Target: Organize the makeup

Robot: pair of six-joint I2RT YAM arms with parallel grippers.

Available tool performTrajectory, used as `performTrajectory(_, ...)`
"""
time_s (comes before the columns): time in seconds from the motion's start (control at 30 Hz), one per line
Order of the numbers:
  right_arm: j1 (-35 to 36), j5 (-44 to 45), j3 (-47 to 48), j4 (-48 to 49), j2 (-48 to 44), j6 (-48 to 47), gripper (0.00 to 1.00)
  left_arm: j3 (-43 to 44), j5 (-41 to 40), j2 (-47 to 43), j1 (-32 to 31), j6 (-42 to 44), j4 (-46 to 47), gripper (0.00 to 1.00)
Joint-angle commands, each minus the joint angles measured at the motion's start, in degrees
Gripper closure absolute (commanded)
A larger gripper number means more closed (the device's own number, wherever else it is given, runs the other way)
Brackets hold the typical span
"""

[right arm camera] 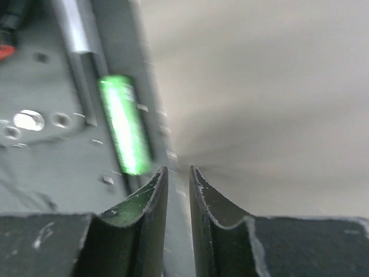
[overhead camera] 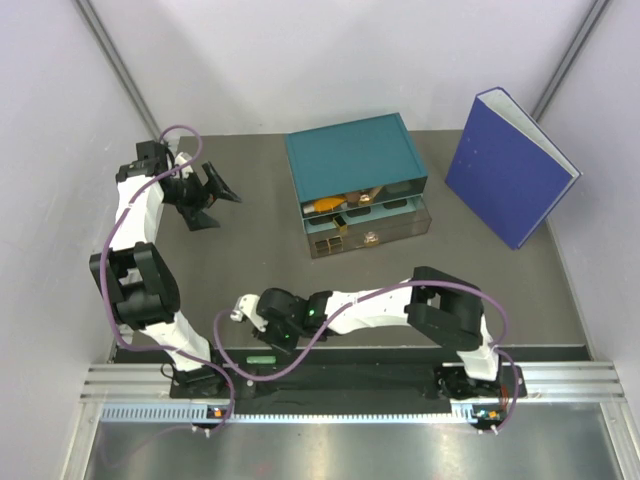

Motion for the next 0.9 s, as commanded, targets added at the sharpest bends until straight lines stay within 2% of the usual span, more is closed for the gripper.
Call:
performTrajectory(0.0,-3.4,6.6,-1.7,-0.4,-5.0,-3.0,0.78,0.7,3.0,-2.1,0.2,-2.1,3.8,0.01)
performTrajectory(0.87,2.9,-0.5,1.0,-1.1,-3.0,-2.8,0.77,-0.2,6.1,0.9,0.1,-6.0,6.8,0.01)
